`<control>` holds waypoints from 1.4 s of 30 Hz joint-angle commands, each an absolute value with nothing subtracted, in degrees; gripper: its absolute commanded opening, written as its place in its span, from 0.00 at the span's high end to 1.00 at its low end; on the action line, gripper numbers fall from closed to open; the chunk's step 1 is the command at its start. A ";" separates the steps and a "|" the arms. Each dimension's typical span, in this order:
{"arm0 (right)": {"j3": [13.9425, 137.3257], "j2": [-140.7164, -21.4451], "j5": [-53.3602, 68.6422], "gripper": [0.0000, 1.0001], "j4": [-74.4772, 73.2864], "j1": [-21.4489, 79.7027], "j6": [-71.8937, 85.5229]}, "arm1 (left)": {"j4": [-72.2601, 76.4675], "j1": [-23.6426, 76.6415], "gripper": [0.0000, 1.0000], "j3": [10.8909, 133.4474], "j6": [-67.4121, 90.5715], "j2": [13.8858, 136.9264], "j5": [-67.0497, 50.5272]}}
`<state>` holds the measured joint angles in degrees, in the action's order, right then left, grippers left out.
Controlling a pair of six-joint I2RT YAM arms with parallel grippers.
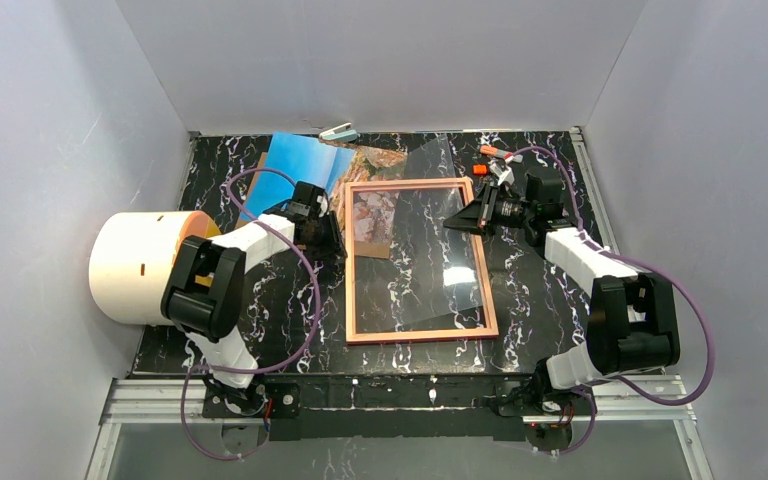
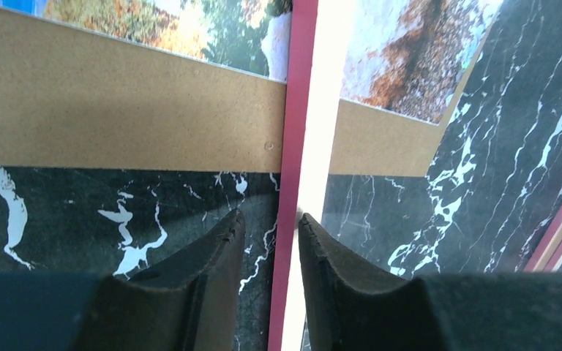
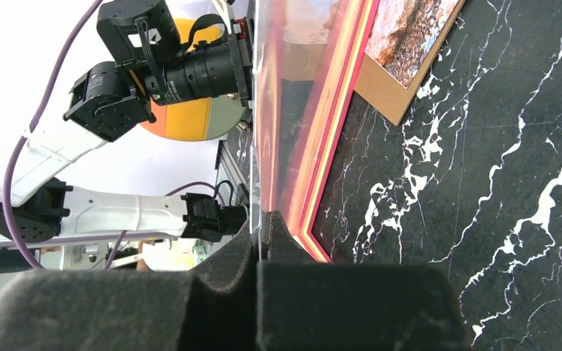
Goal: Put the photo into the frame
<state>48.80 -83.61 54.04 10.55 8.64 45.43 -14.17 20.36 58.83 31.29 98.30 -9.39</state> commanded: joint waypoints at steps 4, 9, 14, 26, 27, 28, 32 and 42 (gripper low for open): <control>48.23 -82.55 56.40 0.99 13.65 8.52 42.22 | -13.81 20.04 0.70 60.32 30.59 99.64 -9.80; 48.60 -84.07 55.72 0.99 12.90 8.53 41.09 | -13.93 20.04 0.71 60.27 30.15 100.22 -9.84; 49.39 -85.39 55.85 0.99 11.47 8.50 38.71 | -14.15 20.08 0.72 60.03 29.71 100.84 -9.93; 52.67 -89.52 54.80 0.99 5.54 8.43 33.63 | -16.49 20.04 0.77 61.05 28.27 102.47 -7.97; 52.73 -89.94 54.39 0.99 5.13 8.43 33.44 | -16.63 20.08 0.78 61.12 28.10 102.50 -7.74; 52.73 -90.21 53.78 0.99 4.85 8.44 33.33 | -16.95 20.04 0.78 61.29 27.92 102.63 -7.52; 52.53 -91.71 51.58 0.96 3.31 7.81 33.05 | -17.48 20.04 0.80 61.81 27.63 102.97 -7.38; 51.45 -94.88 50.92 0.98 3.01 7.47 33.05 | -18.17 20.06 0.81 62.02 27.08 103.33 -7.45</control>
